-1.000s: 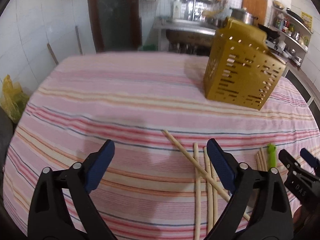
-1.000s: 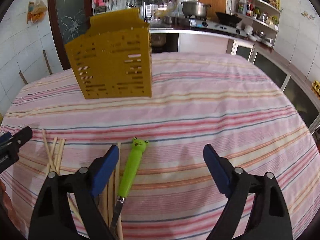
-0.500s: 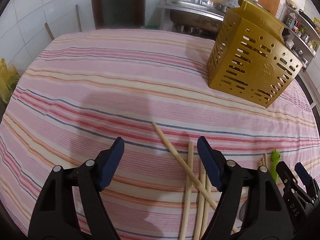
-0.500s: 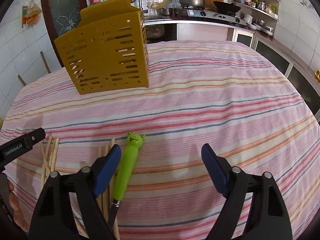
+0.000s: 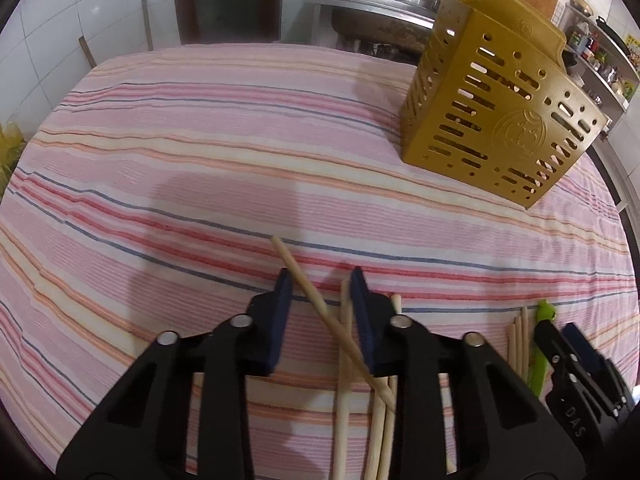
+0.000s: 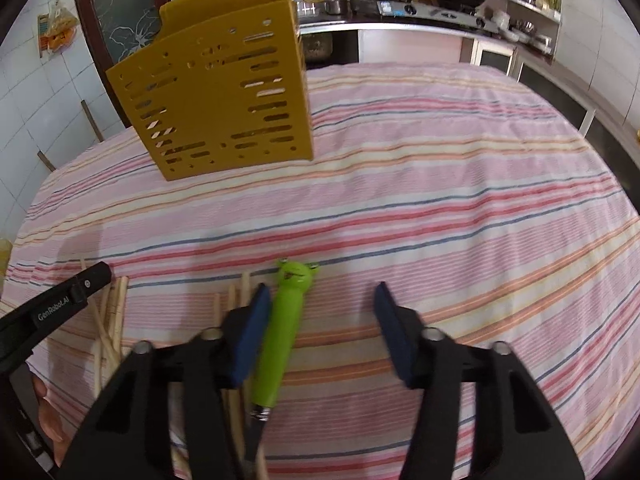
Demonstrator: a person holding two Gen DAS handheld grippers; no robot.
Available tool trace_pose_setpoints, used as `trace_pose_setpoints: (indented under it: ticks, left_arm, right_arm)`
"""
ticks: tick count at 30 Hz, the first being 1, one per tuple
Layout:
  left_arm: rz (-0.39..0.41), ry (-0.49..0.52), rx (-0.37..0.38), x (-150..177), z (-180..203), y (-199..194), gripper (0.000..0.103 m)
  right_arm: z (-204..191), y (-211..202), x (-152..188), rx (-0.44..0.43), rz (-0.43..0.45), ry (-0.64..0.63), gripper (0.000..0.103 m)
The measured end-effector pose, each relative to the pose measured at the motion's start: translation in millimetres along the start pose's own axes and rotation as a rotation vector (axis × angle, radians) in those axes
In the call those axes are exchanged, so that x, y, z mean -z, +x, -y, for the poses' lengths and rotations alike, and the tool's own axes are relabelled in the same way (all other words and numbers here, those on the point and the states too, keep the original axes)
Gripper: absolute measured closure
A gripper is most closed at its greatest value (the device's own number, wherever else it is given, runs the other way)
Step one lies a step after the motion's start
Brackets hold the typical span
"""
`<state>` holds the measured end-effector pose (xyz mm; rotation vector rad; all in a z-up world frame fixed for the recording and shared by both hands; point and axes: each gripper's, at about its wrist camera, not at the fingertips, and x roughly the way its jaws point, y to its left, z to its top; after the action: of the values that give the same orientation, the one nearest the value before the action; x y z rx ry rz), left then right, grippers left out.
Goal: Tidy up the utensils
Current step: 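Grasp a wooden chopstick with the left tool while the right tool grasps the green frog-handled fork, then lift the chopstick with the left tool while the right tool carries the fork toward the yellow caddy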
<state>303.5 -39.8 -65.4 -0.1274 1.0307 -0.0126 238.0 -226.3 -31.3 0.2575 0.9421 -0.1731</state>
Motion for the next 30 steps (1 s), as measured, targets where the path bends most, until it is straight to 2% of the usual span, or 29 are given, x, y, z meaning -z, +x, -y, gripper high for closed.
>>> trace_pose_setpoints:
  ticks: [1, 4, 10, 15, 24, 30]
  left_arm:
    - [-0.002, -0.004, 0.008, -1.3, -0.7, -0.8, 0.085]
    - [-0.001, -0.013, 0.023, -5.3, -3.2, -2.8, 0.089]
    - [0.046, -0.005, 0.049, -4.0, -2.1, -16.5, 0.096]
    - [0.129, 0.016, 0.093, -1.5, 0.5, -43.7, 0.096]
    - [0.397, 0.109, 0.101, 14.4, 6.0, -129.2, 0.096]
    - [0.546, 0.163, 0.091, 33.6, 11.9, -179.7, 0.096]
  right_arm:
    - [-0.7, 0.7, 0.6, -0.003, -0.002, 0.002, 0.070]
    - [-2.8, 1.9, 0.5, -0.011, -0.001, 0.009, 0.085]
    - [4.7, -13.5, 0.9, -0.029, 0.042, 0.025, 0.087]
    - [18.6, -38.8, -0.9, -0.053, 0.113, 0.038, 0.087]
    - [36.9, -84.3, 1.2, -0.107, 0.265, 0.029, 0.087]
    - [39.0, -113.7, 7.0, -0.123, 0.378, 0.001, 0.087]
